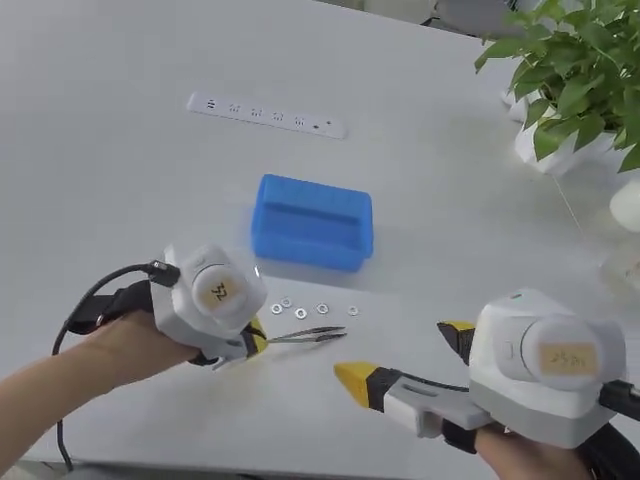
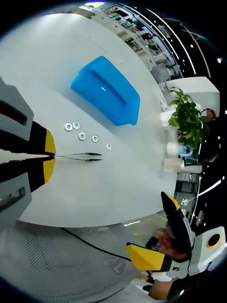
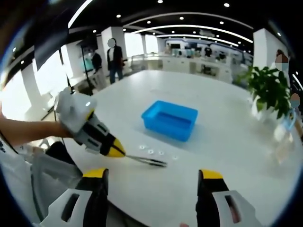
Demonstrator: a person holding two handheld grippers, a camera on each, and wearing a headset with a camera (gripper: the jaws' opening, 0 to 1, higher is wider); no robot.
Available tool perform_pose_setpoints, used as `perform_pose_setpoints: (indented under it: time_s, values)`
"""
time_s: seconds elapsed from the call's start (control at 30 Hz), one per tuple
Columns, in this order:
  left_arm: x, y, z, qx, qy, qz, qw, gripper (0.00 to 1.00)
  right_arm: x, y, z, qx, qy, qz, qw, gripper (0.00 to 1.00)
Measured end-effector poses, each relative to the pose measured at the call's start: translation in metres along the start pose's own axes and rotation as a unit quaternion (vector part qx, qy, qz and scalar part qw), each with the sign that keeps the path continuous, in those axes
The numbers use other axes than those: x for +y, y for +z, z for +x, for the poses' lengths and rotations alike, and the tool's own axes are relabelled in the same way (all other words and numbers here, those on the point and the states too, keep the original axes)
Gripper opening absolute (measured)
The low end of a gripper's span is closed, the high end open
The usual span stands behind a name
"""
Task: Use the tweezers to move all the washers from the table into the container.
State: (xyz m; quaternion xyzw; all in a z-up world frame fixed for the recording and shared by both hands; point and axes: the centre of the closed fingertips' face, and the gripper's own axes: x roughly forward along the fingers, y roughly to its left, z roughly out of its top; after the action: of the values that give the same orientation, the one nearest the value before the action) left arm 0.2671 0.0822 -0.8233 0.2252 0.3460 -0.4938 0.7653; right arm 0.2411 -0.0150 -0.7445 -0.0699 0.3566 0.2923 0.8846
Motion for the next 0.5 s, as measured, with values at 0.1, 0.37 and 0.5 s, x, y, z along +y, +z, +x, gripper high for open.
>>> perform_pose_setpoints:
  time_s: [0.1, 0.37, 0.5]
  values:
    - [-0.005, 0.007, -0.01, -0.001, -0.002, -0.001, 1.0, 0.0, 0.006, 0.0, 0.002, -0.003, 0.011, -0.01, 0.9999, 0.72]
    - [-0.018, 0.034, -0.037, -0.034, 0.007, 0.024, 0.9991, 0.0, 0.03, 0.003, 0.01, -0.014, 0.063, -0.015, 0.9978, 0.61]
    - [-0.026, 0.043, -0.045, -0.042, -0.002, 0.035, 0.9985, 0.0, 0.047, 0.001, 0.019, -0.01, 0.089, -0.027, 0.9957, 0.57]
